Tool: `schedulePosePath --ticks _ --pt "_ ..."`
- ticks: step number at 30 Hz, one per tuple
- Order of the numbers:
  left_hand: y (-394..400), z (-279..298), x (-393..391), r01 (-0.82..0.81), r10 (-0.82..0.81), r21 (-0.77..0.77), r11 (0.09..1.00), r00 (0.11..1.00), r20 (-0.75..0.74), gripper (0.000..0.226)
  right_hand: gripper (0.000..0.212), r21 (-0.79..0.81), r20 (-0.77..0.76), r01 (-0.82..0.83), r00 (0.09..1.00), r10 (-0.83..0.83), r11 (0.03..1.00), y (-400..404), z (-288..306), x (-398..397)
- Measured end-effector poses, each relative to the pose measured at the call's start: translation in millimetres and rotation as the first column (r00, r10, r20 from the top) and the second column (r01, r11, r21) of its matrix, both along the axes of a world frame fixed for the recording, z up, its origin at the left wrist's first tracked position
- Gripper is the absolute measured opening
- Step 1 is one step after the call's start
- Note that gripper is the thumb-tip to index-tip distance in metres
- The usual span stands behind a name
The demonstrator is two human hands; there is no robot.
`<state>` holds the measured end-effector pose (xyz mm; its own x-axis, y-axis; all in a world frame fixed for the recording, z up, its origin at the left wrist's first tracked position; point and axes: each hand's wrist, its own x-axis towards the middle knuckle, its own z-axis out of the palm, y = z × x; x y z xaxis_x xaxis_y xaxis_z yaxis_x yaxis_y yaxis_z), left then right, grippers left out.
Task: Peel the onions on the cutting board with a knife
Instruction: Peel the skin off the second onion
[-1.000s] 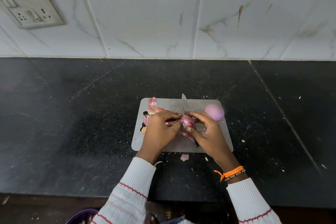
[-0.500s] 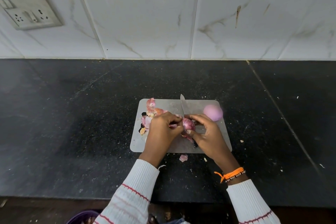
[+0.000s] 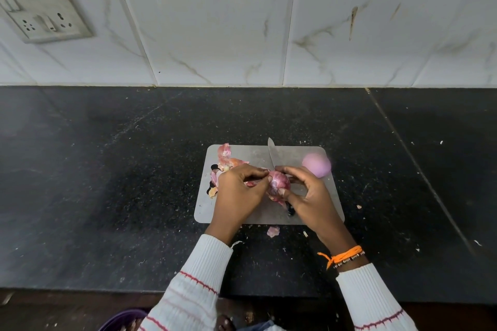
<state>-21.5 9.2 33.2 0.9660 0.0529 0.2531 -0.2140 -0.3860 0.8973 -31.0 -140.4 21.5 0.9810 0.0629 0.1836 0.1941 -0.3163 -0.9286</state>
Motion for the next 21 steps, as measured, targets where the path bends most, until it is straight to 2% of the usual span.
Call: schedulePosePath --ticks 8,13,21 --pt "2.3 -1.9 0.2 0.038 -0.041 0.068 0.997 0.998 0.036 0.01 0.042 -0.034 -0.002 0.004 1.0 -0.004 0.999 4.2 3.2 -2.2" --pt "4.2 -7.2 2.3 0.003 -0.01 0.137 0.991 0.999 0.051 0.008 0.042 -0.039 -0.031 0.01 0.999 -0.011 0.999 8.3 3.6 -4.1" --pt "7.7 -8.9 0.5 -0.015 0.015 0.013 1.0 1.0 -0.004 0.01 0.041 0.009 -0.059 0.03 0.998 -0.029 1.0 11.1 4.8 -4.8"
